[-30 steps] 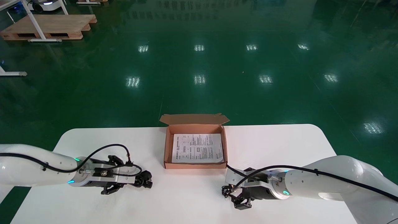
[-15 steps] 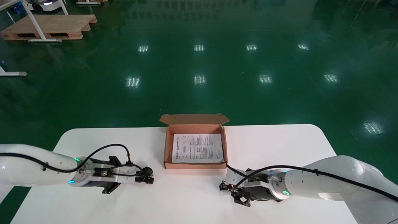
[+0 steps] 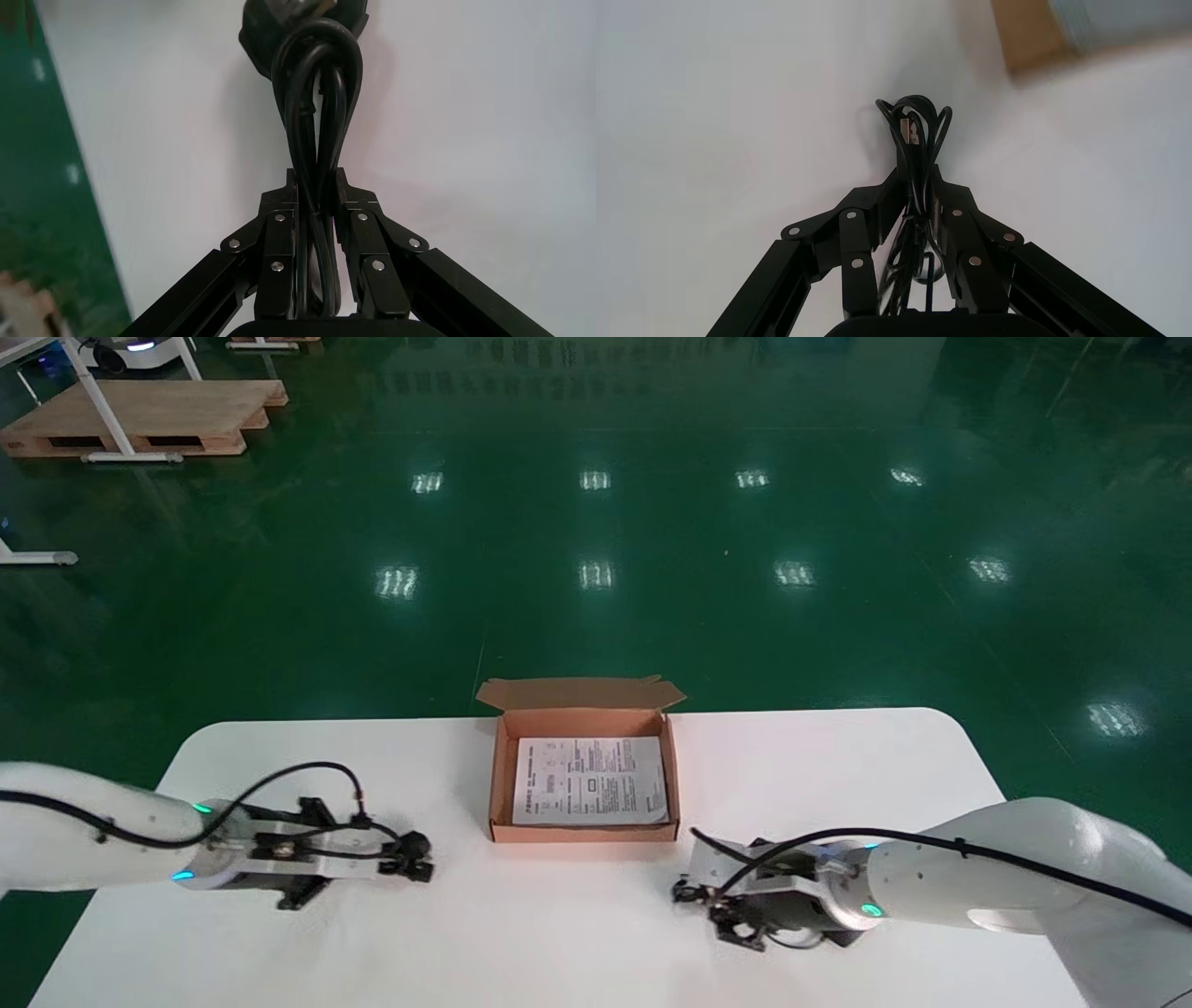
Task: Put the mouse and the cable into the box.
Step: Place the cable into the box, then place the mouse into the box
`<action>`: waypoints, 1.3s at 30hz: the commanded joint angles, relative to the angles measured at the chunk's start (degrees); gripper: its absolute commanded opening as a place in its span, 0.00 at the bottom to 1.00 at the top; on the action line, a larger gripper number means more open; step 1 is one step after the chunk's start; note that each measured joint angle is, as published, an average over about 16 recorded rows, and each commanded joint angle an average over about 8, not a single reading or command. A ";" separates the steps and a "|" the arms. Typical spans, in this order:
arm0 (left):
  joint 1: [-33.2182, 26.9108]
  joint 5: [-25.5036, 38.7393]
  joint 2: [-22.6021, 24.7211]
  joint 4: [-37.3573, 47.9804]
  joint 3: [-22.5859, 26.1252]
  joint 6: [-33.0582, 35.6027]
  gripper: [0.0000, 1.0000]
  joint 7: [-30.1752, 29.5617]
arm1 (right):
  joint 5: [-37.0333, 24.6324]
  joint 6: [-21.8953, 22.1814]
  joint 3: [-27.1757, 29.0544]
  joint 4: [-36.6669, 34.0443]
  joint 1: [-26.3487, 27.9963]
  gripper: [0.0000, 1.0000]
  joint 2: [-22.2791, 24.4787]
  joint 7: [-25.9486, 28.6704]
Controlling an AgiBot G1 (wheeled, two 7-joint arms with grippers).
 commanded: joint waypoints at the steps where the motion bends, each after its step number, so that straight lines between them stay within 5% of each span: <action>1: -0.60 1.17 -1.20 0.03 0.17 -0.26 0.00 0.01 | -0.89 0.22 -0.23 -0.17 0.51 0.00 1.33 -0.16; 7: -4.88 -2.48 0.40 1.34 -2.68 -3.15 0.00 0.35 | -4.09 4.80 0.39 0.26 7.11 0.00 4.21 1.30; 19: -7.64 -15.87 14.79 8.65 -7.12 -7.62 0.00 10.50 | -7.43 10.38 1.40 2.67 17.81 0.00 3.52 3.44; 31: -6.75 -14.66 15.47 8.88 -6.02 -9.19 0.00 11.57 | -7.53 10.20 1.38 2.65 17.68 0.00 3.51 3.50; 39: 0.24 -10.10 17.30 5.65 2.68 -25.44 0.00 9.84 | -7.57 10.24 1.39 2.67 17.78 0.00 3.52 3.51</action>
